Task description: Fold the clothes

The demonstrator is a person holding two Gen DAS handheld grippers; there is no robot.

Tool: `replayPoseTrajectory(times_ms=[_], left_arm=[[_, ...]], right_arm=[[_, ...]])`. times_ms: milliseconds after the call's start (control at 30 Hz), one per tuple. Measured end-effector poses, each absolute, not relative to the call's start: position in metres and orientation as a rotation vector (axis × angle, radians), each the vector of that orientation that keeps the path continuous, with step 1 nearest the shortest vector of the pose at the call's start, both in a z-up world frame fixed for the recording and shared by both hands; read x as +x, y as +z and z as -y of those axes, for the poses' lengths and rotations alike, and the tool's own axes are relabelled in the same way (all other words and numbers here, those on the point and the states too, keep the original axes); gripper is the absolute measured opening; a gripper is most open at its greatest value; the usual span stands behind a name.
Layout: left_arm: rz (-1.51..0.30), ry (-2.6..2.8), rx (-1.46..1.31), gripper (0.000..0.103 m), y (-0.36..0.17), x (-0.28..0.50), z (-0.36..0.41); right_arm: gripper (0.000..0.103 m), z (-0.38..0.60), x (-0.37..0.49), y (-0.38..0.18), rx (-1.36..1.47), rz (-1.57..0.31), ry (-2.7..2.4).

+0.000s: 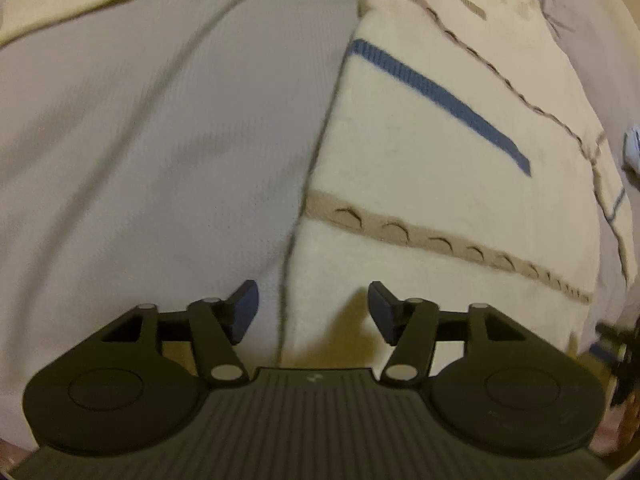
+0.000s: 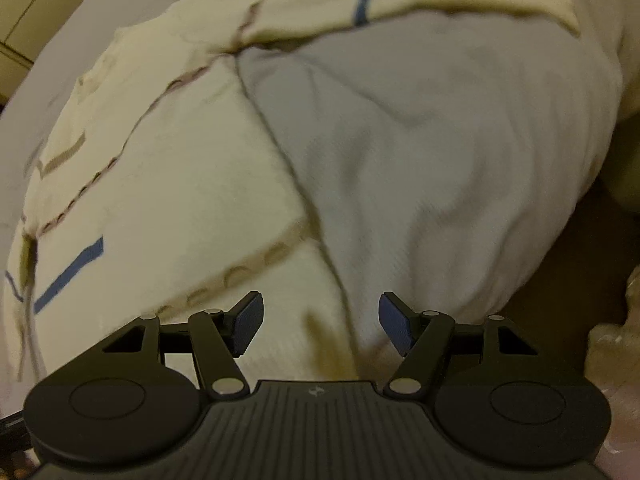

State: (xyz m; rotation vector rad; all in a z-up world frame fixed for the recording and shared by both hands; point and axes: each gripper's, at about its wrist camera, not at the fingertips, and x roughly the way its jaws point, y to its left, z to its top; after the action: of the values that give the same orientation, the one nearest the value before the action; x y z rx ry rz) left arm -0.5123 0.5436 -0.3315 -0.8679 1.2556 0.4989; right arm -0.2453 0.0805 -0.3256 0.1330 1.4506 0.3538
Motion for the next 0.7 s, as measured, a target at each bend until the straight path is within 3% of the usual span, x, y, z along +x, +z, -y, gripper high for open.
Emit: replayPoseTrajectory(times_ms=[67, 100, 133, 167, 200, 300, 367, 433, 533, 700], left_arm=[[-1.237, 0.522, -0.895, 0.055, -0.341, -0.509, -0.54], [-1.229, 0.53, -0.903, 0.041, -0.344, -0.506, -0.538], [-1.22, 0.533, -0.909, 0.028, -0.346, -0.503, -0.536], [-1.21, 0.523, -0.899, 0.004, -0.343, -0.501, -0.533], [-1.198, 0.525, -0.849, 0.004, -0.336, -0.498, -0.527], [-1.164, 0.512, -0.633, 0.006, -0.311, -0.502, -0.503], [-1.259, 0.537, -0.444, 0.012, -0.311, -0.504, -0.484], [-1.335, 0.546, -0.242, 0.013, -0.31, -0.505, -0.46], [-1.303, 0.486, -0.113, 0.015, -0.297, -0.508, -0.423], [-1.24, 0.283, 0.14, 0.021, -0.288, -0.495, -0.355]], right_arm=[[0.064, -0.078, -0.248, -0.338, 0.155, -1.473, 0.387], [0.062, -0.077, -0.249, -0.345, 0.163, -1.485, 0.404], [0.049, -0.078, -0.25, -0.352, 0.168, -1.495, 0.423], [0.018, -0.082, -0.25, -0.358, 0.163, -1.5, 0.445], [0.009, -0.086, -0.251, -0.362, 0.146, -1.495, 0.47], [0.007, -0.091, -0.262, -0.347, -0.003, -1.408, 0.534], [0.009, -0.088, -0.269, -0.347, -0.18, -1.372, 0.533], [0.024, -0.091, -0.281, -0.345, -0.358, -1.329, 0.573], [0.033, -0.098, -0.317, -0.325, -0.581, -1.123, 0.703], [0.033, -0.113, -0.397, -0.327, -1.001, -0.753, 0.894]])
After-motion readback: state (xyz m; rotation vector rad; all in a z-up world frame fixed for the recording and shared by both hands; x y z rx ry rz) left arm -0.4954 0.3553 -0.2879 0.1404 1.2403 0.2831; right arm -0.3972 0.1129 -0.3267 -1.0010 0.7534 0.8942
